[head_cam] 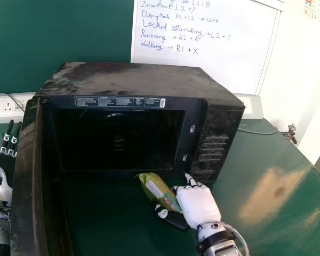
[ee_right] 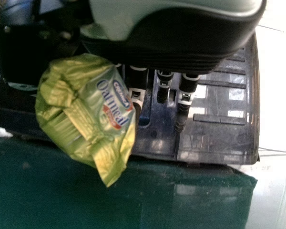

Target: Put biscuit inside oven

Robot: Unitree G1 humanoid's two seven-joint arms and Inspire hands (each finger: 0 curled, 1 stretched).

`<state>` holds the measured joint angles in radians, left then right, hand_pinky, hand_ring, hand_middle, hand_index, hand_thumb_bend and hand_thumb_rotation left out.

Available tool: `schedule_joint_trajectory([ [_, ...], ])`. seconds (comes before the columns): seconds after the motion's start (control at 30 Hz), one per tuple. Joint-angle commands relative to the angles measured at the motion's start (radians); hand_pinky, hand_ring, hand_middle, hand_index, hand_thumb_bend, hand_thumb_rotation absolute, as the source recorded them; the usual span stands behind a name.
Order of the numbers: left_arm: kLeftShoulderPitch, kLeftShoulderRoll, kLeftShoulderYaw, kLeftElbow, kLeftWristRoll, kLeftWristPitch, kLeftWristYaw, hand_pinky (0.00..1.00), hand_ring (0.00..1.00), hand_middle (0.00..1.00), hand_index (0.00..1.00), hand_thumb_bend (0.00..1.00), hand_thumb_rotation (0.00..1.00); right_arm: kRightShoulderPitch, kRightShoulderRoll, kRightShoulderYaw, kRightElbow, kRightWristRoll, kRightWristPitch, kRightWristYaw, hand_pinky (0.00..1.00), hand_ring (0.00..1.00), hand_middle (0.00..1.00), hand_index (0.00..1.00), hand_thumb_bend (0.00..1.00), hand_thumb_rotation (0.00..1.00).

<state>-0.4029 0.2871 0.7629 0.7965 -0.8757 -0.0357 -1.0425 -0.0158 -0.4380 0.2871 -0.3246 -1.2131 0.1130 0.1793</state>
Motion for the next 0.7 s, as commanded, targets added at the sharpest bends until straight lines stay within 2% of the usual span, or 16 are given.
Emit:
schedule_joint_trajectory([
  [0.0, 0.046, -0.037, 0.000, 0.047, -0.005, 0.018, -0.003, 0.00, 0.12, 0.39, 0.87, 0.14, 0.66, 0.001, 0.004, -0.011, -0.006, 0.004, 0.007, -0.016, 0.72, 0.55, 0.47, 0.53, 0.52, 0.00],
  [0.57, 0.045, -0.040, -0.002, 0.045, 0.001, -0.004, -0.002, 0.00, 0.11, 0.39, 0.87, 0.13, 0.63, -0.045, 0.026, -0.033, -0.014, 0.038, 0.051, 0.006, 0.72, 0.56, 0.48, 0.52, 0.53, 0.00],
  [0.67, 0.043, -0.037, 0.000, 0.051, -0.007, 0.011, -0.009, 0.00, 0.12, 0.39, 0.87, 0.13, 0.62, -0.060, 0.028, -0.034, -0.017, 0.037, 0.060, 0.020, 0.73, 0.57, 0.48, 0.51, 0.53, 0.00],
])
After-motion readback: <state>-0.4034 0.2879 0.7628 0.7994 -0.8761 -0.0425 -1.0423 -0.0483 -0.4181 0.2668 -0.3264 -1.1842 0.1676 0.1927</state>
